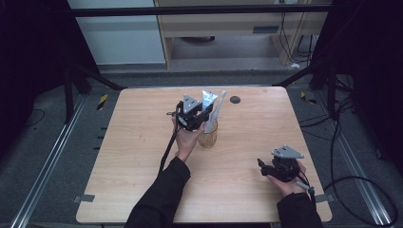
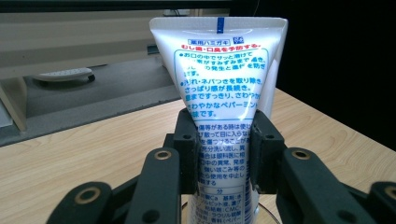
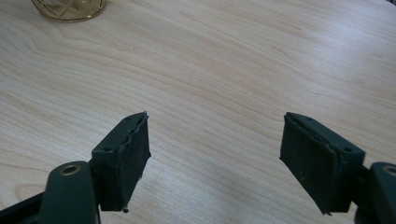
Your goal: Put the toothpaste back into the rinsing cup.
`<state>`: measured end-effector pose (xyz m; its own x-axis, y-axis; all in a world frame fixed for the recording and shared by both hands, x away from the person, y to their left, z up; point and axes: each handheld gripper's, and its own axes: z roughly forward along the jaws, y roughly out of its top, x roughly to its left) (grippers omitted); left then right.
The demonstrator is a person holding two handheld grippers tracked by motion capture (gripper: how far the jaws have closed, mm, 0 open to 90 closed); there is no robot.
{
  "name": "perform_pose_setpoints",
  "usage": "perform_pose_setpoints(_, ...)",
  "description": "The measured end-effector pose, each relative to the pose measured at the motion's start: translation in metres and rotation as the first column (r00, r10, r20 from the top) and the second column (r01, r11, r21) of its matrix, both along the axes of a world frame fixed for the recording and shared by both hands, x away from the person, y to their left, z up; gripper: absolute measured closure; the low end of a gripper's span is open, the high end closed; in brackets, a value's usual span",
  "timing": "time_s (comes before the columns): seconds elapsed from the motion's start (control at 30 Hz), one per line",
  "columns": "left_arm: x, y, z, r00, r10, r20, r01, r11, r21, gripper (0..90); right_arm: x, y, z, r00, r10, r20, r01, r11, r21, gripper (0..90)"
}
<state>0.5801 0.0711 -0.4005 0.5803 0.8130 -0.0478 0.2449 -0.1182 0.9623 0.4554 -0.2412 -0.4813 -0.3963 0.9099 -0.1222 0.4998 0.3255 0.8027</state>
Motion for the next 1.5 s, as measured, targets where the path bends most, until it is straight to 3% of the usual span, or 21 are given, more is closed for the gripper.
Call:
perform_pose_setpoints(0.23,-0.003,0.004,-0.001,0.9999,-0.011,0.003,0.011,0.9999,0.007,68.1,-0.001,0.001,0.000,1.0000,0.002,-0.004,-0.002,1.000,0.003,24.1)
perform_pose_setpoints(0.53,-0.009,0.002,0.000,0.9996,-0.023,0.015,0.022,0.9981,0.058,68.5,-0.001,0.001,0.000,1.0000,0.006,-0.005,-0.006,1.000,-0.003,24.2)
perform_pose_setpoints(0.7,-0.008,0.004,-0.008,0.9994,-0.024,-0.025,0.026,0.9974,0.067,68.5,-0.001,0.001,0.000,1.0000,0.005,-0.003,-0.005,1.000,-0.002,24.2)
perform_pose_setpoints(0.73,-0.006,0.003,-0.020,0.9980,-0.019,-0.061,0.026,0.9927,0.118,68.6,-0.001,0.001,0.000,1.0000,0.006,-0.003,-0.006,1.000,-0.003,24.2)
perform_pose_setpoints(0.77,-0.006,0.003,-0.020,0.9980,-0.019,-0.061,0.026,0.9927,0.118,68.5,-0.001,0.001,0.000,1.0000,0.006,-0.002,-0.006,1.000,-0.005,24.2)
perform_pose_setpoints(0.8,-0.009,0.005,-0.027,0.9990,-0.028,-0.035,0.032,0.9946,0.099,68.5,-0.001,0.001,0.000,1.0000,0.006,-0.002,-0.006,1.000,-0.004,24.2)
perform_pose_setpoints(0.87,-0.010,0.007,-0.027,0.9987,-0.036,-0.036,0.039,0.9956,0.085,68.3,-0.001,0.001,0.000,1.0000,0.005,-0.001,-0.005,1.000,-0.001,24.2)
perform_pose_setpoints(0.97,-0.011,0.007,-0.027,0.9989,-0.033,-0.034,0.036,0.9944,0.100,67.5,-0.001,0.001,-0.001,0.9999,0.007,-0.008,-0.007,1.000,-0.005,24.1)
perform_pose_setpoints(1.13,-0.014,0.012,-0.030,0.9985,-0.020,-0.051,0.026,0.9922,0.122,59.6,-0.001,0.001,0.001,1.0000,0.004,0.000,-0.004,1.000,-0.001,24.1)
perform_pose_setpoints(1.27,-0.014,0.019,-0.035,0.9961,-0.023,-0.085,0.037,0.9853,0.167,52.8,-0.001,0.001,0.000,1.0000,0.005,-0.005,-0.005,1.000,-0.001,24.1)
perform_pose_setpoints(1.33,-0.016,0.024,-0.035,0.9939,-0.043,-0.102,0.056,0.9905,0.126,51.4,-0.001,0.002,0.000,1.0000,0.004,-0.006,-0.004,1.000,-0.005,24.1)
perform_pose_setpoints(1.5,-0.023,0.030,-0.029,0.9939,-0.049,-0.099,0.062,0.9881,0.141,45.9,-0.001,0.001,0.000,1.0000,0.002,-0.008,-0.002,1.000,-0.005,23.9)
